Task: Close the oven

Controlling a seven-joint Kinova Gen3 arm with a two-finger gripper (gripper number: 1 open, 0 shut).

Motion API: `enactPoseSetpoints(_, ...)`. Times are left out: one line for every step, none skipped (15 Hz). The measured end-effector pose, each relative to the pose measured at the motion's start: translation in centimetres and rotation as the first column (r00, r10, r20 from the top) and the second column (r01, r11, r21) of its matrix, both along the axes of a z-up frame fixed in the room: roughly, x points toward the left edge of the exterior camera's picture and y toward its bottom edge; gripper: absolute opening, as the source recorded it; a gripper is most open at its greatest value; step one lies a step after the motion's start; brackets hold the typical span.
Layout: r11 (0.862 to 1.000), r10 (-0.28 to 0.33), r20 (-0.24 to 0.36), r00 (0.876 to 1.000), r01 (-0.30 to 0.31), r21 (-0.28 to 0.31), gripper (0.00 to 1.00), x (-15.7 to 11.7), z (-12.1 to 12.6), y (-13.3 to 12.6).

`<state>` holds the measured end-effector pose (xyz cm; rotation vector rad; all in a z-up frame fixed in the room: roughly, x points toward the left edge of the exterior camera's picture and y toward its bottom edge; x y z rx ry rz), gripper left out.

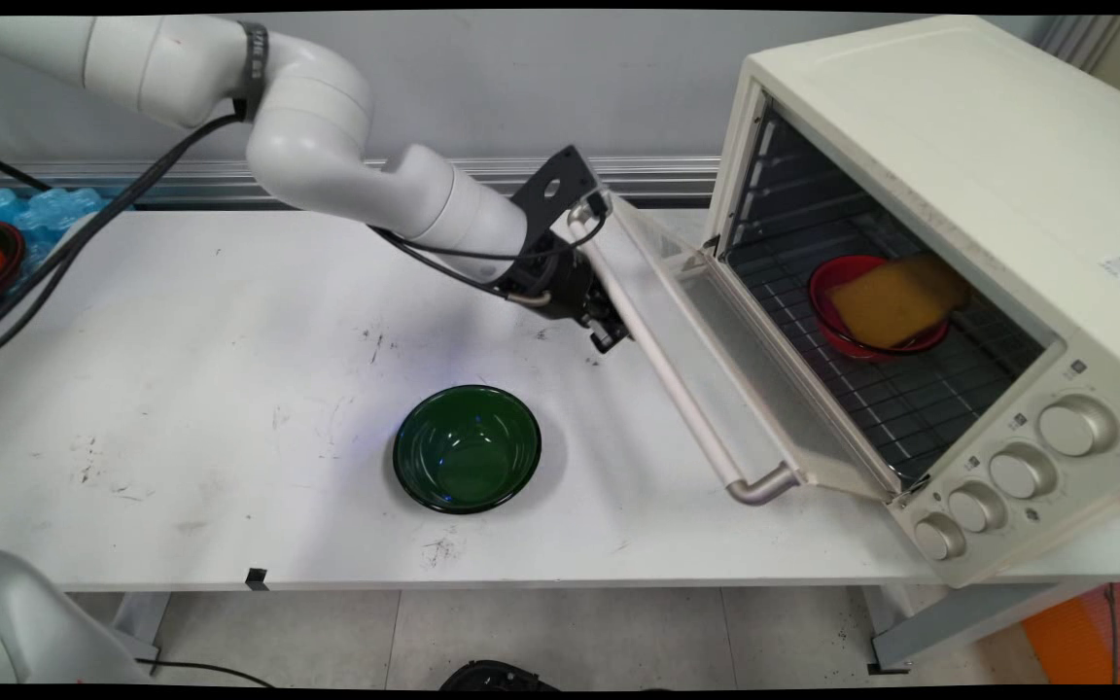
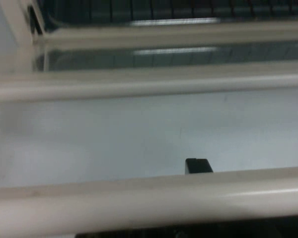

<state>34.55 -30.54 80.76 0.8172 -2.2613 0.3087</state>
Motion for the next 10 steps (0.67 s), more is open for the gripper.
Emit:
enactPoseSetpoints(1.0,-0.001,-0.005,1.0,0.001,-0.005,0.0,-0.1,0.3,0.0)
enactPoseSetpoints(1.0,-0.003,-0.014,1.0,0.003,-0.013,0.0,-0.2,0.9,-0.1)
enactPoseSetpoints(1.0,-0.004,-0.021,1.0,0.004,-0.02,0.0,-0.4,1.2,-0.1)
enactPoseSetpoints(1.0,-0.006,-0.03,1.0,0.005,-0.029,0.0,-0.6,1.8,-0.2)
enactPoseSetpoints(0.999,-0.009,-0.041,0.999,0.007,-0.04,0.0,-0.8,2.5,-0.3)
enactPoseSetpoints(0.998,-0.011,-0.056,0.998,0.007,-0.054,0.0,-1.2,3.3,-0.5)
enactPoseSetpoints(0.998,-0.013,-0.066,0.998,0.008,-0.065,0.0,-1.5,4.0,-0.7)
enactPoseSetpoints(0.997,-0.014,-0.078,0.997,0.008,-0.076,0.0,-1.8,4.6,-0.9)
enactPoseSetpoints(0.996,-0.015,-0.092,0.996,0.007,-0.092,0.0,-2.2,5.5,-1.2)
enactPoseSetpoints(0.995,-0.017,-0.101,0.995,0.006,-0.101,0.0,-2.5,6.0,-1.4)
